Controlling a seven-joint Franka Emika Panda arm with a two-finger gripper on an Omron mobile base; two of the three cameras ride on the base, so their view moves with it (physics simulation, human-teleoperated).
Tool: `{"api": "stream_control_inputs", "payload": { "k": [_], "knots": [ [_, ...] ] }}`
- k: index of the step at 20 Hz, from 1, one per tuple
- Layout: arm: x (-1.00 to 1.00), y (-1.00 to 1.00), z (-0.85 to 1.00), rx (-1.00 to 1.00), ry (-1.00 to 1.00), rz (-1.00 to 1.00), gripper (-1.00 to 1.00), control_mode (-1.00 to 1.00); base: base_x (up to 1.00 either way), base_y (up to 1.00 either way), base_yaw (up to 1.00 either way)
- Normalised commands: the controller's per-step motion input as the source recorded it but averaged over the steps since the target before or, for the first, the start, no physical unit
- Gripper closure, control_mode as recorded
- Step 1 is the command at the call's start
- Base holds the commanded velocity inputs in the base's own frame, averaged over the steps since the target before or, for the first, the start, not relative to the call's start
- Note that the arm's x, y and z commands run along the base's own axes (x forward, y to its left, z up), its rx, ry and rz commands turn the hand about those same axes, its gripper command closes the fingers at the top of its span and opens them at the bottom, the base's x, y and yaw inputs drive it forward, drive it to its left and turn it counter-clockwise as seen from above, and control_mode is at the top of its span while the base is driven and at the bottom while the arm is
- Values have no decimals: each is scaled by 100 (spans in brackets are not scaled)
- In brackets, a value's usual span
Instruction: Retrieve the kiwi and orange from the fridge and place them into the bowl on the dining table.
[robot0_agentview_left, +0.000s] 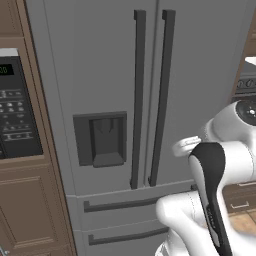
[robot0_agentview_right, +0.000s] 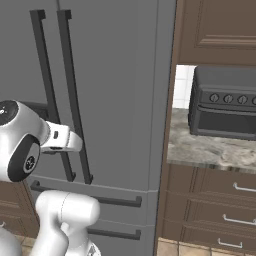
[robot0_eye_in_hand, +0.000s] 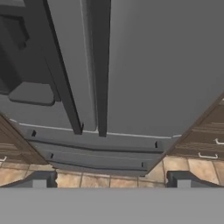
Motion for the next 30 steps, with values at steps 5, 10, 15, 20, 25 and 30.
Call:
{"api": "stream_control_inputs", "payload": {
  "k": [5,10,15,20,25,30],
  "knots": [
    [-27,0,0,0,-9,0,-100,-100,0,0,0],
    [-23,0,0,0,-7,0,-100,-100,0,0,0],
    [-22,0,0,0,-8,0,-100,-100,0,0,0],
    [-4,0,-11,0,-21,0,-100,-100,0,0,0],
    [11,0,-20,0,-40,0,-100,-100,0,0,0],
    [11,0,-16,0,-30,1,-100,100,1,0,0]
  ]
}}
